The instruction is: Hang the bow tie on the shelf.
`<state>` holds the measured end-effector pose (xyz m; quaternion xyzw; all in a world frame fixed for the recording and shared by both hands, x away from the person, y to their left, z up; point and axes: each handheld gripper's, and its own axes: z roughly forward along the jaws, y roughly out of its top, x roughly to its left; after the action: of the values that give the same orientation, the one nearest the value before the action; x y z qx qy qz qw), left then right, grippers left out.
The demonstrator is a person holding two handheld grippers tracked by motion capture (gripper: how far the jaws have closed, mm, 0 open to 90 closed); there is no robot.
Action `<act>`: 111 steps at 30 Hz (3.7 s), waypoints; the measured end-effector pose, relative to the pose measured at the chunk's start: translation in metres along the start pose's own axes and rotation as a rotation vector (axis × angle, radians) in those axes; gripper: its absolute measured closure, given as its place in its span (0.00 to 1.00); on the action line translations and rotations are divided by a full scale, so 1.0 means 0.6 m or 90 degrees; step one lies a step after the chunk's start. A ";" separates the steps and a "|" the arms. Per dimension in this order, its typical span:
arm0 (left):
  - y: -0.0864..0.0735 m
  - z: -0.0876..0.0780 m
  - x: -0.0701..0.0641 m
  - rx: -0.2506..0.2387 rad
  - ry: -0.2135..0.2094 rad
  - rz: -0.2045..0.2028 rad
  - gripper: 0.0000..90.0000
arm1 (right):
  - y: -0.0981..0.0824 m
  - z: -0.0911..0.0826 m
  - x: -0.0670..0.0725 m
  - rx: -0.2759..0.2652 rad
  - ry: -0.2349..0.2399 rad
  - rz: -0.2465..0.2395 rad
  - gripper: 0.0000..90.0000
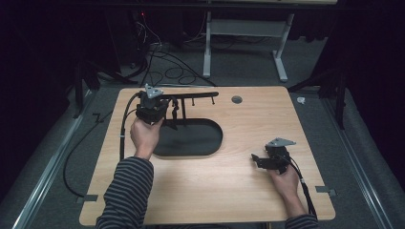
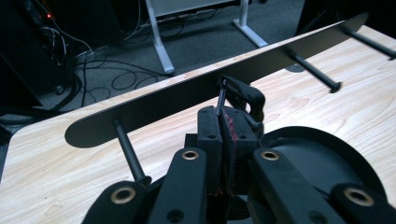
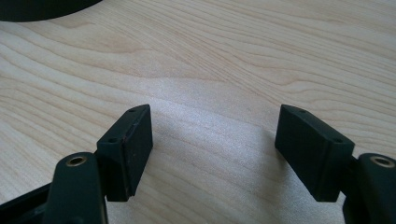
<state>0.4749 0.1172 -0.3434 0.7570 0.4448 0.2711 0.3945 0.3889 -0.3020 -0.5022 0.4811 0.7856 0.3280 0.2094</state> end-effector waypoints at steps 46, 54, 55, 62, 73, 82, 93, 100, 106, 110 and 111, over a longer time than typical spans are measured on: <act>-0.041 -0.121 0.010 -0.016 -0.085 -0.040 0.60 | 0.000 0.000 0.001 -0.001 -0.001 0.000 0.32; -0.053 -0.137 0.006 -0.024 -0.090 -0.041 0.59 | 0.000 0.000 0.001 -0.001 -0.001 0.000 0.32; -0.057 -0.138 0.006 -0.026 -0.091 -0.043 0.59 | 0.000 0.000 0.001 -0.001 -0.001 -0.001 0.32; -0.079 -0.149 0.005 -0.024 -0.100 -0.062 0.57 | 0.000 0.000 0.001 -0.001 -0.001 -0.001 0.32; -0.098 -0.161 0.002 -0.030 -0.101 -0.067 0.55 | 0.000 0.000 0.001 -0.001 -0.001 0.000 0.32; -0.110 -0.169 -0.003 -0.034 -0.107 -0.077 0.53 | 0.000 0.000 0.001 -0.001 -0.001 0.000 0.32; -0.135 -0.180 -0.010 -0.040 -0.111 -0.090 0.52 | -0.001 0.000 0.002 -0.001 -0.001 0.000 0.32; -0.149 -0.189 -0.017 -0.043 -0.108 -0.090 0.52 | 0.000 0.000 0.002 -0.001 0.000 0.000 0.32; -0.160 -0.197 -0.020 -0.045 -0.104 -0.093 0.52 | 0.000 0.000 0.002 -0.001 0.000 0.000 0.32; -0.167 -0.202 -0.022 -0.055 -0.097 -0.094 0.52 | 0.000 0.000 0.002 -0.001 0.000 0.000 0.32; -0.168 -0.202 -0.022 -0.056 -0.097 -0.094 0.52 | 0.000 0.000 0.002 -0.001 0.000 0.000 0.32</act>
<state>0.3301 0.1783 -0.3631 0.7225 0.4559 0.2022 0.4788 0.3881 -0.3011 -0.5023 0.4810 0.7853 0.3288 0.2094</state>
